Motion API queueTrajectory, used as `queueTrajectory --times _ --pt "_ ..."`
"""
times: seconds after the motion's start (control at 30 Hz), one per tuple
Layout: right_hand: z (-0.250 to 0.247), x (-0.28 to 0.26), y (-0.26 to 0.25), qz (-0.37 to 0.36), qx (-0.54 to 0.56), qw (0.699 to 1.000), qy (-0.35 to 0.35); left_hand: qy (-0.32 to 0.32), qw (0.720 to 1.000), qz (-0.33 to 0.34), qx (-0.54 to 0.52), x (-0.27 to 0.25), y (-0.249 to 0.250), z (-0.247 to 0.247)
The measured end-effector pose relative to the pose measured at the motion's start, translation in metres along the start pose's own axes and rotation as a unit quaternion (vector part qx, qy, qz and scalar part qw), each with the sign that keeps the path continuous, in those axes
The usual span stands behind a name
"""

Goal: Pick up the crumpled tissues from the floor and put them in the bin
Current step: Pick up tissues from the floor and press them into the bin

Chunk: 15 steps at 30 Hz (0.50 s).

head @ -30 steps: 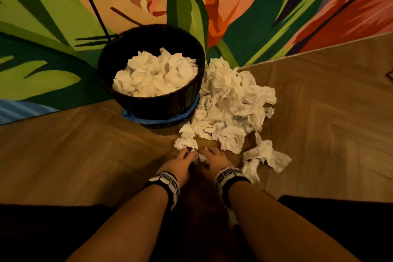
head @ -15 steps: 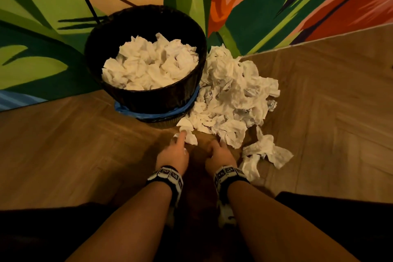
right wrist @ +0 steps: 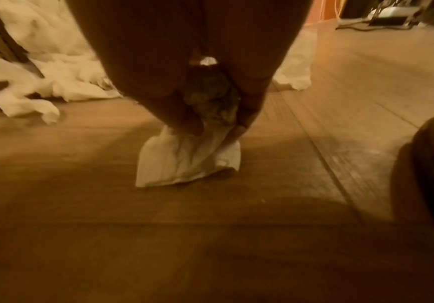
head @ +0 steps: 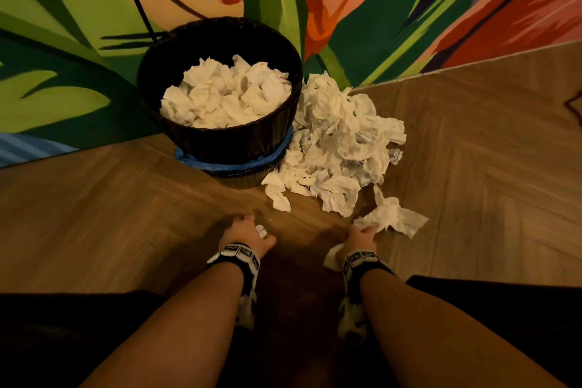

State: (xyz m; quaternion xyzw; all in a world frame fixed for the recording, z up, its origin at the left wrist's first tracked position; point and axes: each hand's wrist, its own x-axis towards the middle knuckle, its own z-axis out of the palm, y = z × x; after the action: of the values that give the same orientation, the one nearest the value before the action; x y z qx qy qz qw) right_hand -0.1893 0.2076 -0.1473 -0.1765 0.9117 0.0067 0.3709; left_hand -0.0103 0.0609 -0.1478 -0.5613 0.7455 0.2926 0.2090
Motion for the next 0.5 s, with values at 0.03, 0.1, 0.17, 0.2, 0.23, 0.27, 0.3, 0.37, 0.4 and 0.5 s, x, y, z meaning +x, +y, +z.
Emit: queueTrajectory --times 0.03,0.1,0.17,0.2,0.23,0.27,0.3,0.37,0.4,0.5 --pt "-0.002 -0.001 -0.002 -0.019 0.009 1.000 -0.002 0.002 1.000 0.005 0.008 -0.001 0.000 -0.002" --pt "-0.007 -0.003 -0.006 -0.052 0.029 0.998 0.008 0.024 0.999 0.028 0.005 -0.003 0.000 -0.009" --pt "-0.013 -0.009 -0.012 -0.078 0.055 0.995 0.007 0.038 0.998 0.050 -0.010 -0.007 0.003 -0.016" --pt "-0.016 -0.013 -0.015 -0.089 0.075 0.993 0.007 0.041 0.997 0.063 -0.016 -0.009 0.006 -0.019" --pt "-0.019 -0.017 -0.018 -0.102 0.089 0.991 0.013 0.047 0.996 0.077 -0.025 -0.013 0.009 -0.023" --pt "-0.022 -0.021 -0.021 -0.114 0.093 0.989 0.026 0.055 0.993 0.094 -0.039 -0.018 0.014 -0.028" --pt "-0.026 -0.024 -0.024 -0.126 0.089 0.987 0.044 0.061 0.989 0.119 -0.056 -0.023 0.019 -0.033" --pt "-0.038 -0.027 -0.029 -0.142 0.107 0.981 0.072 0.073 0.973 0.195 -0.097 -0.036 0.032 -0.047" --pt "-0.047 -0.028 -0.033 -0.145 0.124 0.979 0.078 0.075 0.960 0.240 -0.119 -0.044 0.041 -0.057" --pt "-0.089 -0.032 -0.050 -0.144 0.230 0.958 0.093 0.092 0.907 0.384 -0.145 -0.069 0.072 -0.093"
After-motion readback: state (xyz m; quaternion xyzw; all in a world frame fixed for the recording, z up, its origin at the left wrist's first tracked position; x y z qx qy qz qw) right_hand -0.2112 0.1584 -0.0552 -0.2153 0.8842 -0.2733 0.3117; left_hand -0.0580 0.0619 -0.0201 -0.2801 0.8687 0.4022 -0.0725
